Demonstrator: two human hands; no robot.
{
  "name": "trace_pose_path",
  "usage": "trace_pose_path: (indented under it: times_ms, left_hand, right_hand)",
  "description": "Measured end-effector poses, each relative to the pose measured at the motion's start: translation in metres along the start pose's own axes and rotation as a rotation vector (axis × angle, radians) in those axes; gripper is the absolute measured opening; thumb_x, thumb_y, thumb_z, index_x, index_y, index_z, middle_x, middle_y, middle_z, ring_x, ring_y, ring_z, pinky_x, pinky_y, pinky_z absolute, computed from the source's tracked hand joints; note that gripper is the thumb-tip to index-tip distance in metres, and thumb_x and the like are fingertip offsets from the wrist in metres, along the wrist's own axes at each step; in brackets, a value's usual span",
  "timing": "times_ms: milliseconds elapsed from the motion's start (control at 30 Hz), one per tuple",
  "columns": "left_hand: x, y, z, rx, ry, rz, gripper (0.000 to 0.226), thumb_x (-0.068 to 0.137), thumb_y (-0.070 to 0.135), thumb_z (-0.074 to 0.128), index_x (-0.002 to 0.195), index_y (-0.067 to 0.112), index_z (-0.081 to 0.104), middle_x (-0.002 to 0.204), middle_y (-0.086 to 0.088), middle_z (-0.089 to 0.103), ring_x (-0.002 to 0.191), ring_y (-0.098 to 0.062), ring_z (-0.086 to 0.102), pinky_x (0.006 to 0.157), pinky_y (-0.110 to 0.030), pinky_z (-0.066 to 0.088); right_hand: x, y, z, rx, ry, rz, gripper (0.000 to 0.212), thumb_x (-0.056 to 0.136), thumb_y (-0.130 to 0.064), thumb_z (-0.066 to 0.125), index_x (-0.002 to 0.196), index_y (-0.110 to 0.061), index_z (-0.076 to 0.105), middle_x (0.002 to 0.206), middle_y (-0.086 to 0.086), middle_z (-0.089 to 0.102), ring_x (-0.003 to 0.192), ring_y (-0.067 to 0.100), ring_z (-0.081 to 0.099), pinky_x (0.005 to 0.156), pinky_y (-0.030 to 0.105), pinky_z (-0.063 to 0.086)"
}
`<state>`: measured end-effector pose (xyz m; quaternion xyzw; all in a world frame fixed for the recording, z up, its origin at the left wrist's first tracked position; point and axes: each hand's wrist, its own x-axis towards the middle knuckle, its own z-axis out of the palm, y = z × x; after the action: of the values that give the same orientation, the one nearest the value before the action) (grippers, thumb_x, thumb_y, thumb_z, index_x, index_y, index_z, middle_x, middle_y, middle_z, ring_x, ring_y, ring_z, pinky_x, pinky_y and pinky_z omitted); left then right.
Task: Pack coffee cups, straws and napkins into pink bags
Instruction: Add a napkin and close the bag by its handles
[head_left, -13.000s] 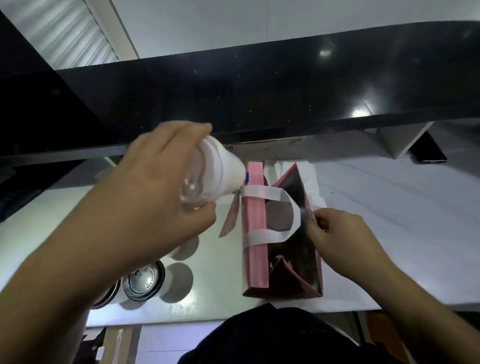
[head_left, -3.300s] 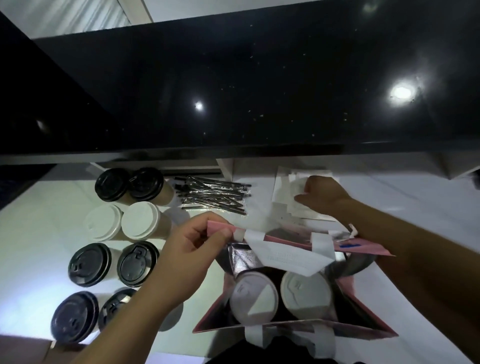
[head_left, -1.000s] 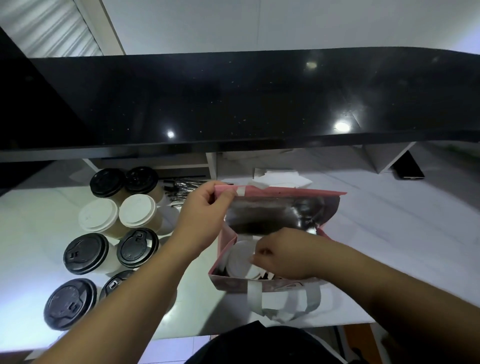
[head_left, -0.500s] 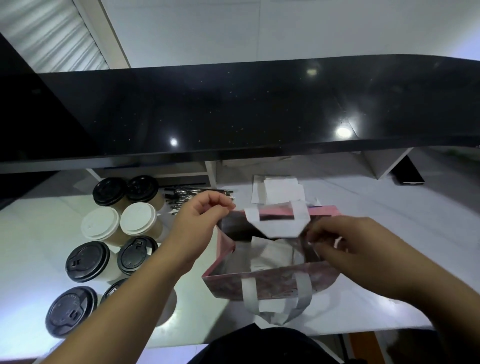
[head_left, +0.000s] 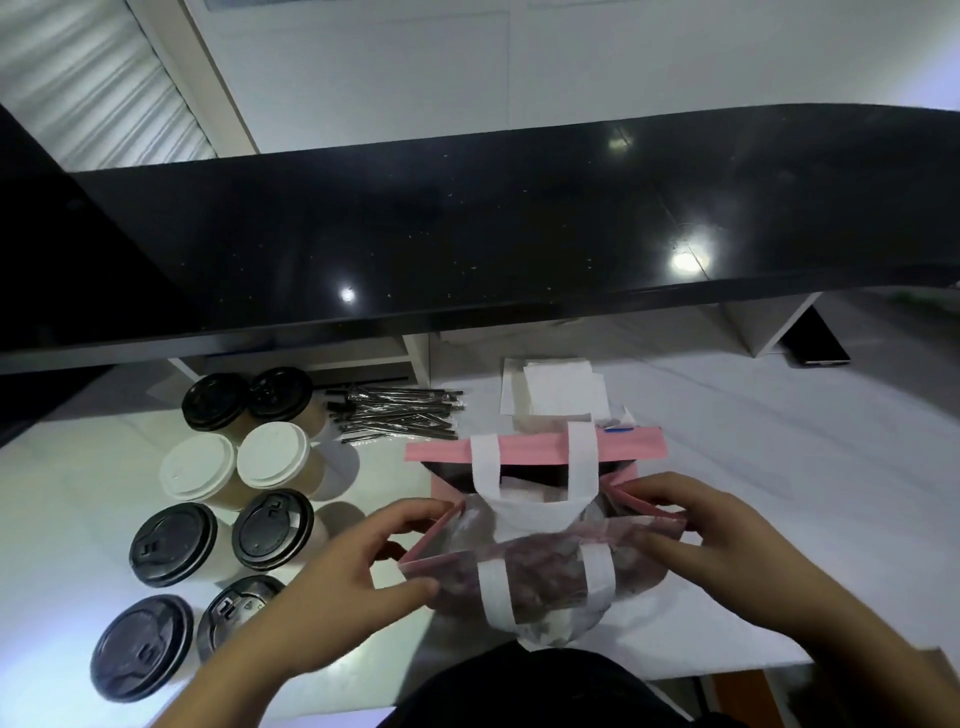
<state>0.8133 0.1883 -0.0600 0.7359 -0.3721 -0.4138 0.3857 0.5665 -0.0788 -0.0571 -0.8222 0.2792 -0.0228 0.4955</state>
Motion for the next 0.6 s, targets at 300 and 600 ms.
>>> trace_pose_path:
  times_ms: [300,600]
  left_hand:
    - [0.025,-0.004,0.016,-0.352,0.198,-0.072,0.031,0.095,0.009,0.071,0.123,0.023,0.068,0.118,-0.001,0.076,0.112,-0.025,0.07,0.1,-0.04,0.052]
    - [0.037,-0.007,0.007,0.01,0.355,-0.006,0.059,0.085,0.015,0.082,0.121,0.056,0.06,0.122,0.014,0.05,0.106,-0.009,0.06,0.09,-0.025,0.05]
  right_hand:
    - [0.017,0.002,0.015,0.357,0.053,0.181,0.027,0.1,-0.009,0.061,0.107,-0.028,0.079,0.105,-0.004,0.08,0.1,0.016,0.075,0.09,0.037,0.056]
    - [0.032,0.012,0.007,0.136,0.146,0.088,0.055,0.089,-0.019,0.077,0.121,-0.054,0.05,0.115,-0.016,0.066,0.093,0.009,0.071,0.075,0.029,0.06]
